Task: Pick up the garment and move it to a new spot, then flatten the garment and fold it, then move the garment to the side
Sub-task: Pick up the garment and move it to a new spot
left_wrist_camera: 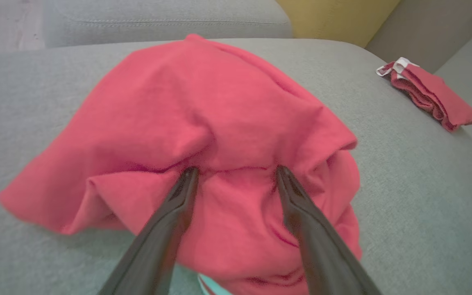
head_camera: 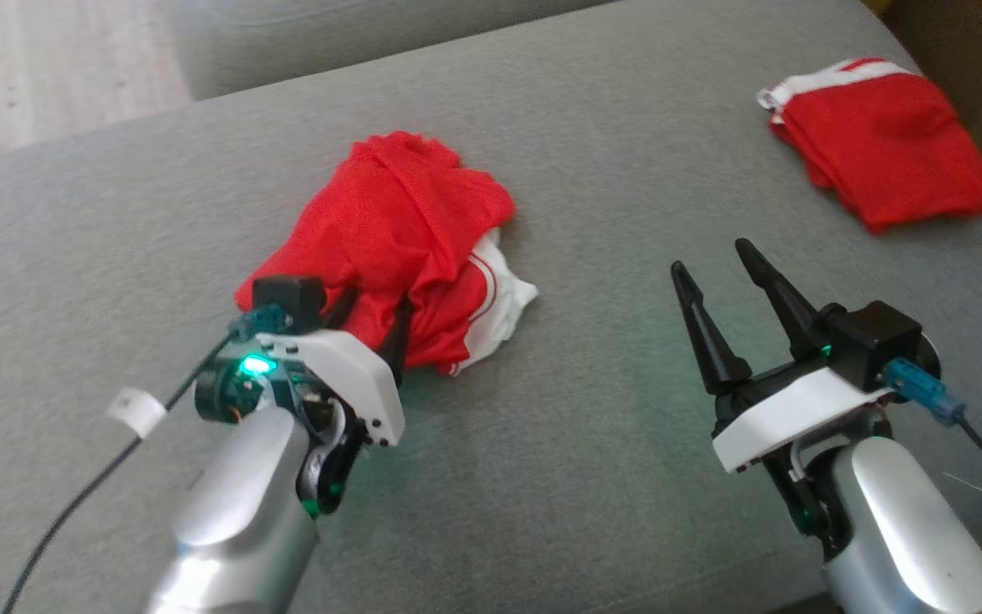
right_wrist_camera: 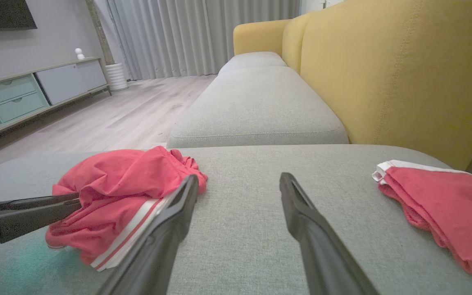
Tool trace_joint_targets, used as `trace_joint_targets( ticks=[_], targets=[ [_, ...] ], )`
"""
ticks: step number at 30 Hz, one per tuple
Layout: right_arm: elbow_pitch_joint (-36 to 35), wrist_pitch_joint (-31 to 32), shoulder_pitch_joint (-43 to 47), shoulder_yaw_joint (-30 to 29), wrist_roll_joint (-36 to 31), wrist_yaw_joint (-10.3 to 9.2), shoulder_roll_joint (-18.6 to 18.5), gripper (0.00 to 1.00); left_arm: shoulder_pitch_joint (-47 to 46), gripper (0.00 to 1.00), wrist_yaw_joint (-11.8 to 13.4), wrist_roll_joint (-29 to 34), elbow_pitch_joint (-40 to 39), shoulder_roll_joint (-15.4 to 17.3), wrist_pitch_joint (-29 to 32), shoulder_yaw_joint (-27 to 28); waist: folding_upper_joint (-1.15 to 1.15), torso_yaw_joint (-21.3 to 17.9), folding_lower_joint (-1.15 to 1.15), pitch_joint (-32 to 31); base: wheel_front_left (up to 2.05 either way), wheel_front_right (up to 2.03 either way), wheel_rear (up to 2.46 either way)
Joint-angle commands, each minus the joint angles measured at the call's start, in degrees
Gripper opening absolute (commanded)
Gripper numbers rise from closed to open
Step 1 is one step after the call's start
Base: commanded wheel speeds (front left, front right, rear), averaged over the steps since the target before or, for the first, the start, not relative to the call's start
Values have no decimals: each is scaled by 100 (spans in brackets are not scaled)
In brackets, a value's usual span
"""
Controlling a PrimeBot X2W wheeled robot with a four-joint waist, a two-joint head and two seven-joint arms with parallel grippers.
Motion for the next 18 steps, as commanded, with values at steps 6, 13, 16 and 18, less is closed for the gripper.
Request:
trace_joint_targets(
  ticks=[6,13,16,18],
  targets=[
    [-224,-1,-119,47,63,39,-68,100,111,100,-44,-199,-387,-15,-687,312,0,432,0,-189,0,0,0],
    [-237,49,120,-122,53,39,-53,100,928,100,400,145,-1454,491,-1844,667,0,763,0,-425,0,0,0],
    [-228,51,265,-278,64,39,-53,100,1392,100,571,293,-1854,740,-2273,812,0,879,0,-546,0,0,0],
    [-217,41,387,-431,56,39,-59,100,1693,100,623,344,-2093,868,-2447,893,0,961,0,-617,0,0,0]
  ],
)
